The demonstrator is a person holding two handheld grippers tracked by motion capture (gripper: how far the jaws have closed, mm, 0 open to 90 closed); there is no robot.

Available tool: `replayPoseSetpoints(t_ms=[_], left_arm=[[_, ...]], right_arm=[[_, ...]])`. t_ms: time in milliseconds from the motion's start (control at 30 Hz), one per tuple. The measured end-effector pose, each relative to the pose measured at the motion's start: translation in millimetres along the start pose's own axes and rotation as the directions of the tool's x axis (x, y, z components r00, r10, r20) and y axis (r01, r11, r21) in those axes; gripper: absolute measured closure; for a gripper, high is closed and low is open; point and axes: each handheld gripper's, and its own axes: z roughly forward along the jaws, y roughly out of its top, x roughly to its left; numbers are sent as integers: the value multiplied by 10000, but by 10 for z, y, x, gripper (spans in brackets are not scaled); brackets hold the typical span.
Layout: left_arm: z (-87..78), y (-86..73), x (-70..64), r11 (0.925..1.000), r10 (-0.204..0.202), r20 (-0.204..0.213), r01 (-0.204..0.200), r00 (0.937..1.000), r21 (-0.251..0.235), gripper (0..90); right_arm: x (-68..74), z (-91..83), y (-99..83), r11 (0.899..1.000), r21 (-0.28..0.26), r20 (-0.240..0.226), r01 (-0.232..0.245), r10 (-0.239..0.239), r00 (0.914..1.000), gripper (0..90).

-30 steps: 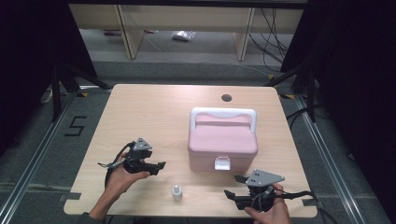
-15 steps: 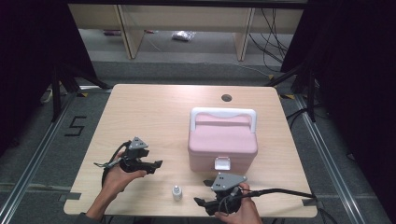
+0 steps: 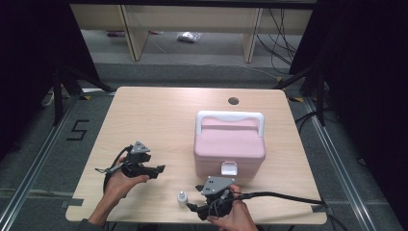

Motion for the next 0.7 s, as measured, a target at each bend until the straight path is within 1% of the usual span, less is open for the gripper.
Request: replayPoseSetpoints(t_ms=[33,67,100,167,233,333,367,400,467,500,533,567,633,667,700], left_arm=[[-1,-2,-2,10000,-8,5,8,10000,-12,283],[-8,-4,-5,10000,-71,47,71,10000,-14,283],[-13,-4,0,10000,-26,2,26,10000,17,283],[-18,-5,-5,10000,-60,8,60,10000,-49,283],[-30,-7,4,10000,-72,16,72,10000,-47,283],[-31,-10,-2,10000,-92,-26,92,10000,-20,283],[-24,-12,5,10000,-34,5,34,10000,-11,283],[-16,-13,4,10000,-26,27,26,10000,3,283],[-5,-13,-8,10000,-20,52,20,10000,11,283],[3,-10,-22,10000,-7,13,7,10000,37,283],[3,-10,-22,10000,-7,13,7,10000,37,283],[8,-7,-22,9999,-17,169,15,9999,140,283],[8,-7,-25,9998,-24,246,20,9997,191,283],[25,-15,-33,10000,-17,116,17,9999,31,283],[32,-17,-30,10000,37,113,-38,9999,79,283]], right_arm=[[1,27,5,10000,-6,52,23,-23,10000,365],[5,62,33,9998,-4,5,197,-197,9998,366],[23,86,47,9996,-75,-22,259,-259,9997,369],[38,99,63,9995,-37,-92,306,-307,9995,375],[48,155,93,9984,33,-125,566,-566,9983,376],[63,187,98,9985,-21,-215,540,-540,9983,391],[66,196,98,9986,-57,-253,535,-537,9982,401],[66,198,101,9984,47,-322,564,-562,9979,405],[49,221,97,9986,126,-260,509,-505,9984,415],[49,242,92,9986,13,-242,523,-523,9983,420],[49,242,92,9986,13,-242,523,-523,9983,420],[39,252,94,9982,29,-241,594,-593,9980,438],[40,263,93,9985,28,-323,541,-540,9980,439],[35,278,89,9984,64,-297,568,-566,9980,442],[26,307,80,9983,111,-313,564,-561,9979,455]])
